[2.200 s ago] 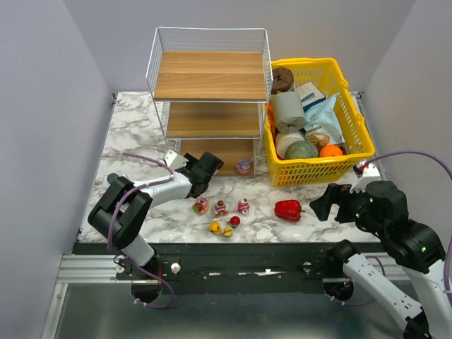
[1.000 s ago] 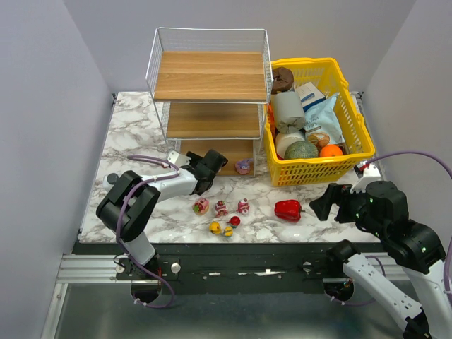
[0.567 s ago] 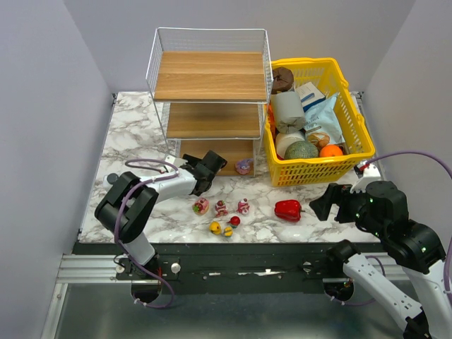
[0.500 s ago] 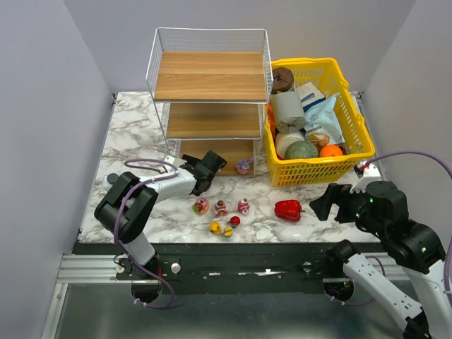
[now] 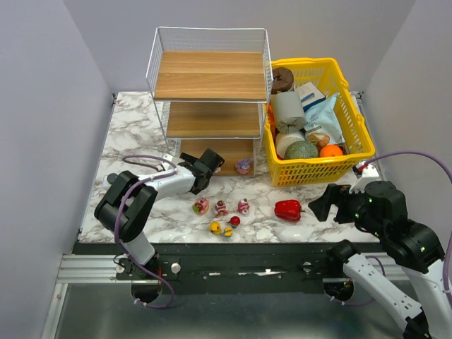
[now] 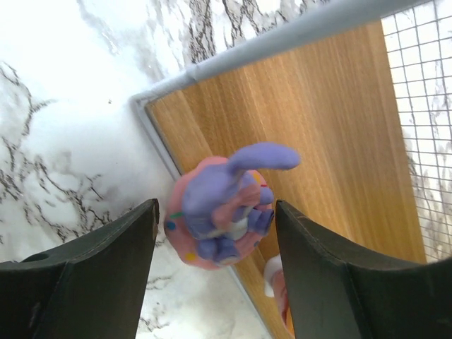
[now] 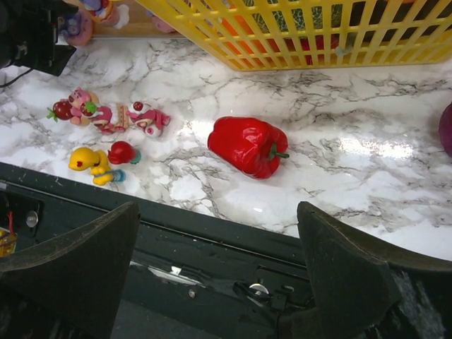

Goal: Place and organize the plastic toys onto the shelf

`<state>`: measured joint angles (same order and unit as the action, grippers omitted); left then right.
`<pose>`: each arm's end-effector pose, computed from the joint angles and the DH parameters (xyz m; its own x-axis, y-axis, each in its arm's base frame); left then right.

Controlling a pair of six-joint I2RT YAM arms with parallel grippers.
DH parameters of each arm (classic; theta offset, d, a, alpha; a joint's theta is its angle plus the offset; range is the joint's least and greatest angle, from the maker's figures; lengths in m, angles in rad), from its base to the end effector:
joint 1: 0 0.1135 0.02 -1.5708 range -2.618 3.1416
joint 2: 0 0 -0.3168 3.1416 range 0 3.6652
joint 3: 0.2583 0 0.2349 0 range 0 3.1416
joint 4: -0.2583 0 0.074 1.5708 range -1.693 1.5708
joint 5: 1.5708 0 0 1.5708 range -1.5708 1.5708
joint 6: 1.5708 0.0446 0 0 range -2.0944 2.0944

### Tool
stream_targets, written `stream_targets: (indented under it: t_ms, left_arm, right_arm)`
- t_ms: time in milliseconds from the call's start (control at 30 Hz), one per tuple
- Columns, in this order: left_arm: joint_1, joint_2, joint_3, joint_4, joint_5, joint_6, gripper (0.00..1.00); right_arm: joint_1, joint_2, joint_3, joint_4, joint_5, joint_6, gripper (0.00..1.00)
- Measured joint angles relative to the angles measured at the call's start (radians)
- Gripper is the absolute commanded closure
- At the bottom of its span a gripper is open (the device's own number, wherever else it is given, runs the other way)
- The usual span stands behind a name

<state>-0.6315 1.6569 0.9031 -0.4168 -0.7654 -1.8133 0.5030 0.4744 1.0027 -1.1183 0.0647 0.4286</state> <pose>0.2566 -0.1494 0.2197 -0.0233 -0.8503 -0.5259 -0.7715 0.3498 -0.5314 0.0036 -0.0013 0.3586 -0.6237 0.1302 -0.7707 -0.1921 0.9302 0.3126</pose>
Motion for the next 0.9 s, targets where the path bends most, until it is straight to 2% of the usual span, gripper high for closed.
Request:
stream_targets:
  t_ms: [400, 533, 900]
  left_arm:
    - [0.016, -0.004, -0.009, 0.005, 0.008, 0.048, 0.1]
    - [0.017, -0.035, -0.029, 0.027, 0.023, 0.09, 0.02]
    - [0.019, -0.151, -0.085, 0.122, 0.057, 0.202, 0.03]
  right_arm:
    - [0.0, -0.006, -0.009, 0.0, -0.013, 0.009, 0.0]
    - [0.0, -0.011, -0.013, 0.0, -0.023, 0.013, 0.0]
    - [0.0, -0.012, -0.021, 0.002, -0.036, 0.016, 0.0]
